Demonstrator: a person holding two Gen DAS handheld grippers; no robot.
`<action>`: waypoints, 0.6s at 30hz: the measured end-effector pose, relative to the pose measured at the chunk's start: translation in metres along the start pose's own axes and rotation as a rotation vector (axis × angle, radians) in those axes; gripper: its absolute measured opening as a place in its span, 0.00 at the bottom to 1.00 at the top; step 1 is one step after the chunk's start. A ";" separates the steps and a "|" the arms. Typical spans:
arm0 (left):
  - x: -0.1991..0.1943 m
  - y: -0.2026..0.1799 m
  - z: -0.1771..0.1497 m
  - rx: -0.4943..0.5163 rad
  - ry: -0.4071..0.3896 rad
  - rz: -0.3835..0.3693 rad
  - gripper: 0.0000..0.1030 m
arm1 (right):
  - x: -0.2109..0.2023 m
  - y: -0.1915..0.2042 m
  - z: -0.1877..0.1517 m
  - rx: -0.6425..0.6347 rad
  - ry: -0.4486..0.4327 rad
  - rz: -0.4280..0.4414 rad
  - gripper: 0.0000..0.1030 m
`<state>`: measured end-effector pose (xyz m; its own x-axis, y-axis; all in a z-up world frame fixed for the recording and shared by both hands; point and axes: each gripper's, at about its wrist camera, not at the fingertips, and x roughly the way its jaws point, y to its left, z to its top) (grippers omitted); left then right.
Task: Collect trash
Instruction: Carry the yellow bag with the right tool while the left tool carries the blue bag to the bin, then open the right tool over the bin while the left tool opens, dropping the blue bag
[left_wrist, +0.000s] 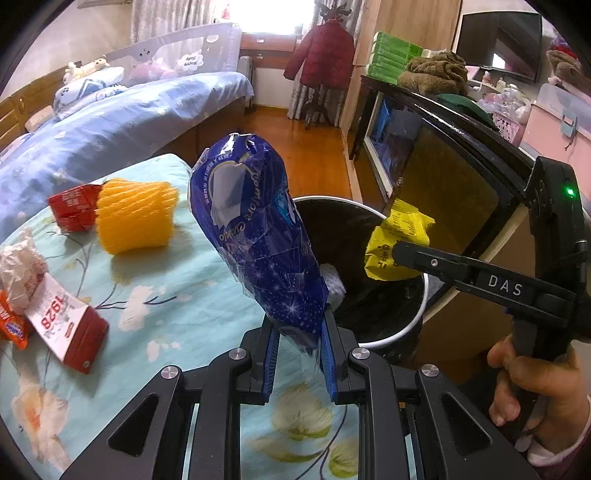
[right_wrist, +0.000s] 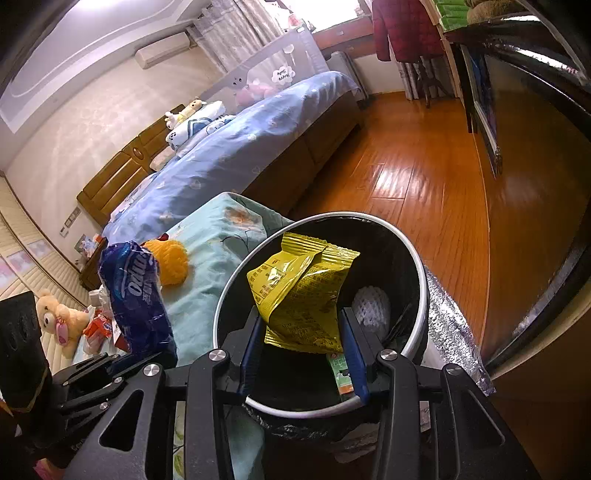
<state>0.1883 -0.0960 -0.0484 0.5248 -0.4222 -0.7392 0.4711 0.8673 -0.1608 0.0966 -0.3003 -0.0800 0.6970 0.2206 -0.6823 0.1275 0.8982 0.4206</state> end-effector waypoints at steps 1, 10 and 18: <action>0.001 0.000 0.001 0.000 0.003 -0.004 0.19 | 0.001 -0.001 0.000 0.001 0.003 0.001 0.40; 0.011 -0.010 0.015 0.009 0.017 -0.022 0.20 | 0.006 -0.008 0.007 0.018 0.017 0.001 0.43; 0.012 -0.018 0.014 0.018 0.016 -0.006 0.35 | 0.006 -0.010 0.011 0.031 0.013 -0.004 0.64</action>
<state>0.1958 -0.1203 -0.0450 0.5105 -0.4228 -0.7488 0.4870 0.8598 -0.1534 0.1072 -0.3125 -0.0812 0.6874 0.2221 -0.6915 0.1521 0.8870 0.4361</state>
